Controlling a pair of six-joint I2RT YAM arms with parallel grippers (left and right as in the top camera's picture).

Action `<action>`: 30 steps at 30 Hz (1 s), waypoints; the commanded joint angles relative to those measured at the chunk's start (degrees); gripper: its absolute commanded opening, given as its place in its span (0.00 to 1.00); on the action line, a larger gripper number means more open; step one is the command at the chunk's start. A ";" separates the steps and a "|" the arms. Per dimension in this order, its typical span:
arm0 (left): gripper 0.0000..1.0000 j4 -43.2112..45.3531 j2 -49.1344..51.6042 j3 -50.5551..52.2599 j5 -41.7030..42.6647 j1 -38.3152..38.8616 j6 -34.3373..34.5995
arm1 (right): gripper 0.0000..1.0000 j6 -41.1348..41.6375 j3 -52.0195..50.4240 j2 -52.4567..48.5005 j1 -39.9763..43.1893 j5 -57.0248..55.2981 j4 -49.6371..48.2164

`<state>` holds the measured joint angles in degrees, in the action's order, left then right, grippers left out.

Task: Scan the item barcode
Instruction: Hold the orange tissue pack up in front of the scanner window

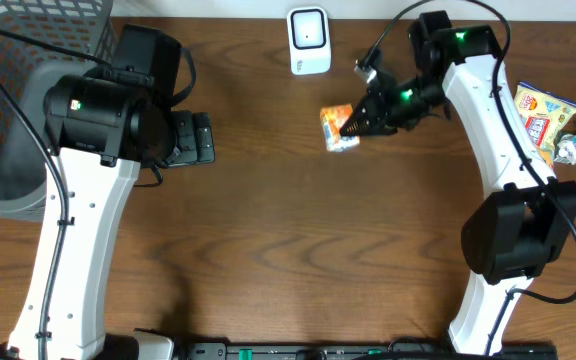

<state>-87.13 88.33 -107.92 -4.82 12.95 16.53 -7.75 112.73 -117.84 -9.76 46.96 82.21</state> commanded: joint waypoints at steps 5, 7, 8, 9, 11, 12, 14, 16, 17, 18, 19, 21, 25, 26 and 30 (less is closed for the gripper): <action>0.98 -0.24 0.02 0.17 -0.28 0.02 0.28 | 0.01 -6.38 -0.07 0.52 0.61 1.68 -7.34; 0.98 -0.24 0.02 0.17 -0.28 0.02 0.28 | 0.01 -9.57 -0.07 0.52 0.61 2.54 -7.39; 0.98 -0.24 0.02 0.17 -0.28 0.02 0.28 | 0.01 -11.17 -0.07 0.52 0.63 3.45 -7.21; 0.98 -0.24 0.02 0.17 -0.31 0.02 0.28 | 0.01 -12.46 -0.07 0.52 0.74 4.74 -7.19; 0.98 -0.24 0.02 0.17 -0.31 0.02 0.28 | 0.01 -14.36 -0.07 0.52 0.96 7.56 -7.23; 0.98 -0.24 0.02 0.17 -0.31 0.02 0.28 | 0.01 -15.43 -0.07 0.52 1.07 9.11 -7.23; 0.98 -0.24 0.02 0.17 -0.28 0.02 0.28 | 0.01 -15.63 -0.07 0.52 1.11 10.64 -7.80; 0.98 -0.24 0.02 0.17 -0.31 0.02 0.28 | 0.01 -14.05 -0.07 0.52 1.09 9.35 -10.29; 0.98 -0.24 0.02 0.17 -0.31 0.02 0.28 | 0.01 -10.40 -0.07 0.52 1.01 7.34 -12.09; 0.98 -0.24 0.02 0.17 -0.28 0.02 0.28 | 0.01 -5.53 -0.07 0.52 0.74 4.15 -13.84; 0.98 -0.24 0.02 0.17 -0.31 0.02 0.28 | 0.01 -0.42 -0.07 0.52 0.37 -0.28 -15.47; 0.98 -0.24 0.02 0.17 -0.28 0.02 0.28 | 0.01 6.95 -0.07 0.52 -0.74 -11.91 -17.75; 0.98 -0.24 0.02 0.17 -0.28 0.02 0.28 | 0.01 9.05 -0.07 0.52 -4.26 -35.23 -20.63; 0.98 -0.24 0.02 0.17 -0.28 0.02 0.28 | 0.01 9.03 -0.07 0.52 -5.57 -41.31 -22.08; 0.98 -0.24 0.02 0.17 -0.28 0.02 0.28 | 0.01 8.98 -0.07 0.50 -10.78 -62.14 -31.91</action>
<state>-87.13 88.33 -107.92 -4.82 12.95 16.53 -1.37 112.62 -117.84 -16.19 10.07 55.18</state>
